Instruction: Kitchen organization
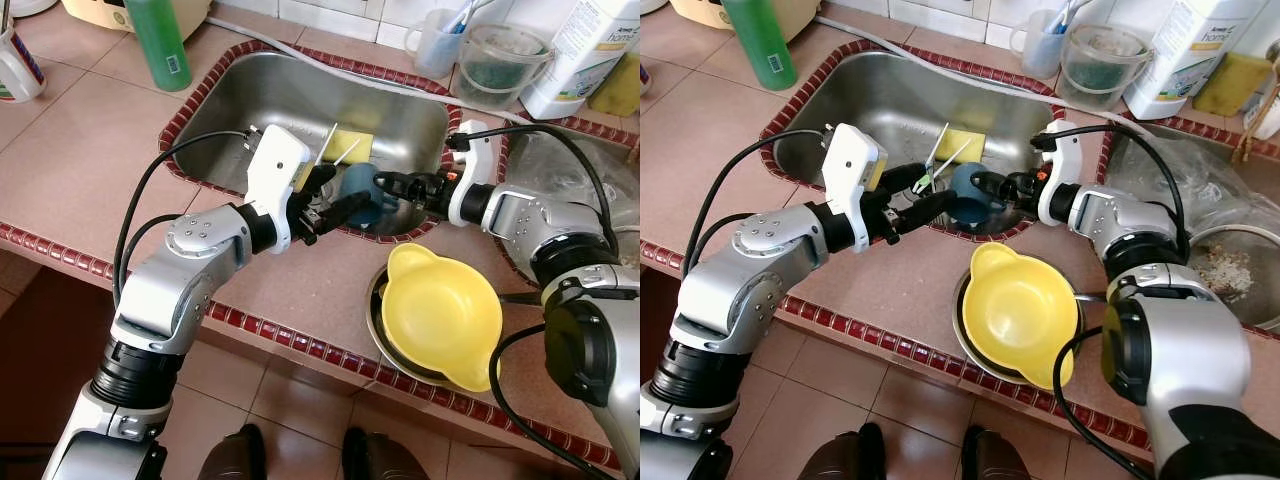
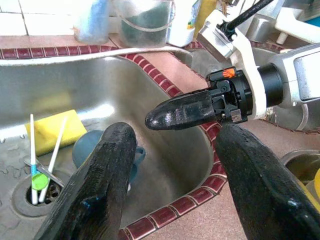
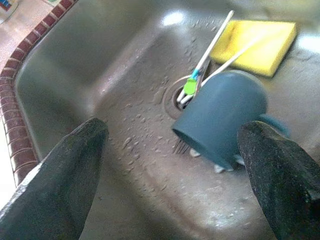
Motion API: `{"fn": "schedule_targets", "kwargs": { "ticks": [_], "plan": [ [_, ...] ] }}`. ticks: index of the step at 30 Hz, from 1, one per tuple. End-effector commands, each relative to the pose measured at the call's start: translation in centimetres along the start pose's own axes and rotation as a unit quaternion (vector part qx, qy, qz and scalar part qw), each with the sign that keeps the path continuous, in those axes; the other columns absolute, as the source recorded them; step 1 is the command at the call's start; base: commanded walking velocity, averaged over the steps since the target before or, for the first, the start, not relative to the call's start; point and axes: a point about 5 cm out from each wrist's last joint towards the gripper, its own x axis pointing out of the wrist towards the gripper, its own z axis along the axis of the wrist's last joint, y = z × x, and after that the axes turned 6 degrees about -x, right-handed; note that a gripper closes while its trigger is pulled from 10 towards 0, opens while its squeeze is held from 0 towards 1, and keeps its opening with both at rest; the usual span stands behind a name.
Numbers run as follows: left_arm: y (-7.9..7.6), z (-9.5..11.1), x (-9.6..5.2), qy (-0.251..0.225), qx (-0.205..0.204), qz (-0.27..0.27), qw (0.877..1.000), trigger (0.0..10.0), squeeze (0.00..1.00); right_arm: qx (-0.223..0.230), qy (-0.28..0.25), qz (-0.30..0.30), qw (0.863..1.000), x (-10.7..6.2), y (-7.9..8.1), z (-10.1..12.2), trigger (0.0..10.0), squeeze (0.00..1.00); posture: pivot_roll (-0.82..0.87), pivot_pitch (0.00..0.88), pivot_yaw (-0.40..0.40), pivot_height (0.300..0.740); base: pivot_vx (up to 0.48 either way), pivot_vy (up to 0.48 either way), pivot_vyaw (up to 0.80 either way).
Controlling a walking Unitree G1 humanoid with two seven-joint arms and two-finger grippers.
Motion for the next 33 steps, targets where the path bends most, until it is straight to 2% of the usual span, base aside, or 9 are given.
{"fn": "schedule_targets", "kwargs": {
  "ticks": [1, 3, 10, 22, 28, 29, 30, 31, 33],
  "plan": [
    [0.0, 0.4, 0.1, -0.006, 0.009, -0.003, 1.000, 10.0, 0.00, -0.023, -0.016, -0.013, 1.000, -0.7, -0.6, 1.1, 10.0, 1.00, -0.08, 0.261, -0.052, 0.740, 0.000, 0.000, 0.00],
    [0.3, 0.5, 0.1, -0.010, 0.010, 0.004, 1.000, 10.0, 0.00, -0.065, -0.065, -0.030, 0.995, -1.2, -0.8, 2.7, 10.0, 1.00, -0.08, 0.246, -0.047, 0.740, 0.000, 0.000, 0.00],
    [1.3, 1.0, 0.2, -0.020, 0.010, 0.022, 1.000, 10.0, 0.00, -0.035, -0.223, -0.027, 0.974, -1.7, -0.1, 6.1, 10.0, 1.00, -0.08, 0.228, -0.027, 0.740, 0.000, 0.000, 0.00],
    [4.3, 1.9, -0.4, -0.073, 0.012, 0.123, 0.990, 10.0, 0.00, -0.101, -0.341, -0.134, 0.925, -2.4, 1.1, 6.2, 10.0, 1.00, -0.08, 0.127, -0.008, 0.740, 0.000, 0.000, 0.00],
    [5.5, 0.4, -1.2, -0.077, 0.001, 0.166, 0.983, 10.0, 0.00, -0.138, -0.347, -0.195, 0.907, -4.0, 1.9, 3.4, 10.0, 1.00, -0.11, 0.068, 0.011, 0.740, 0.000, 0.000, 0.00],
    [5.4, 0.1, -1.3, -0.078, -0.002, 0.167, 0.983, 10.0, 0.00, -0.128, -0.353, -0.202, 0.905, -4.4, 2.1, 2.9, 10.0, 0.81, -0.12, 0.056, 0.018, 0.740, 0.000, 0.000, 0.00],
    [5.4, 0.1, -1.3, -0.078, -0.002, 0.167, 0.983, 10.0, 0.00, -0.128, -0.353, -0.202, 0.905, -4.4, 2.1, 2.9, 10.0, 0.81, -0.12, 0.056, 0.018, 0.740, 0.000, 0.000, 0.00],
    [5.3, -0.3, -1.4, -0.078, -0.002, 0.167, 0.983, 10.0, 0.00, -0.137, -0.357, -0.212, 0.899, -4.8, 2.5, 2.4, 10.0, 0.13, -0.13, 0.050, 0.022, 0.740, 0.000, 0.000, 0.00],
    [5.2, -0.5, -1.4, -0.078, -0.007, 0.167, 0.983, 10.0, 0.00, -0.143, -0.357, -0.220, 0.897, -5.0, 2.7, 2.1, 10.0, 0.00, -0.13, 0.045, 0.025, 0.740, 0.000, 0.000, 0.00]
  ]
}}
